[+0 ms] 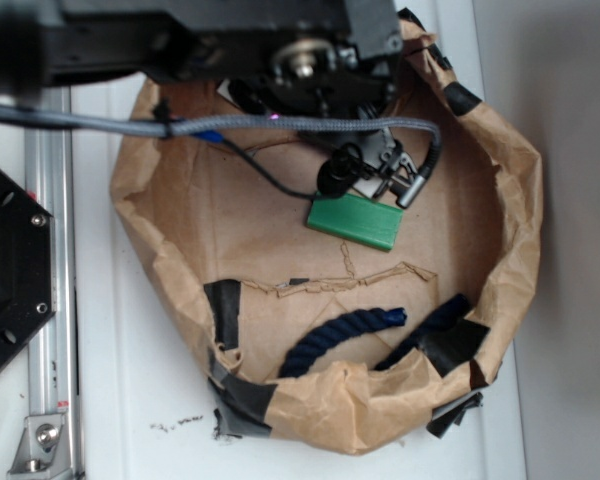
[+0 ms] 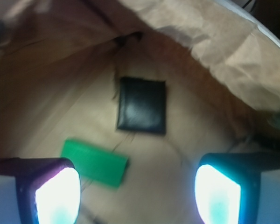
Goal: Grab the black box.
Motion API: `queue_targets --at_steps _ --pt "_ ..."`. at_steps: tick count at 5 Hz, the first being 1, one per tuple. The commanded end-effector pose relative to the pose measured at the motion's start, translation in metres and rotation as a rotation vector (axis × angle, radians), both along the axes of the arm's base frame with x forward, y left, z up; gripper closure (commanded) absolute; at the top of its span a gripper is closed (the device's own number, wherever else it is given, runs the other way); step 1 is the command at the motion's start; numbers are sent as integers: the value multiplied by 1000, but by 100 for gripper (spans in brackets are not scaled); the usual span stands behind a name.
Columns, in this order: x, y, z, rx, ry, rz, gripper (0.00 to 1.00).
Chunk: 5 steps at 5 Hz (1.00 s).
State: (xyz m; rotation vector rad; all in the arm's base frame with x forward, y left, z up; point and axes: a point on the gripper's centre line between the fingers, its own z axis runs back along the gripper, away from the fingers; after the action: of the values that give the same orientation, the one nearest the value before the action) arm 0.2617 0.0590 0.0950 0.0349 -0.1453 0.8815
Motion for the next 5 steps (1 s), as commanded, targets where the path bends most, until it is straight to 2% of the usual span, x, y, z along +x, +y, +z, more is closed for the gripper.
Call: queue_targets --at_steps 1,4,5 --pt "9 33 -2 12 -60 -117 0" --pt "9 33 -2 12 -60 -117 0" --pt "14 33 -9 29 -49 -112 0"
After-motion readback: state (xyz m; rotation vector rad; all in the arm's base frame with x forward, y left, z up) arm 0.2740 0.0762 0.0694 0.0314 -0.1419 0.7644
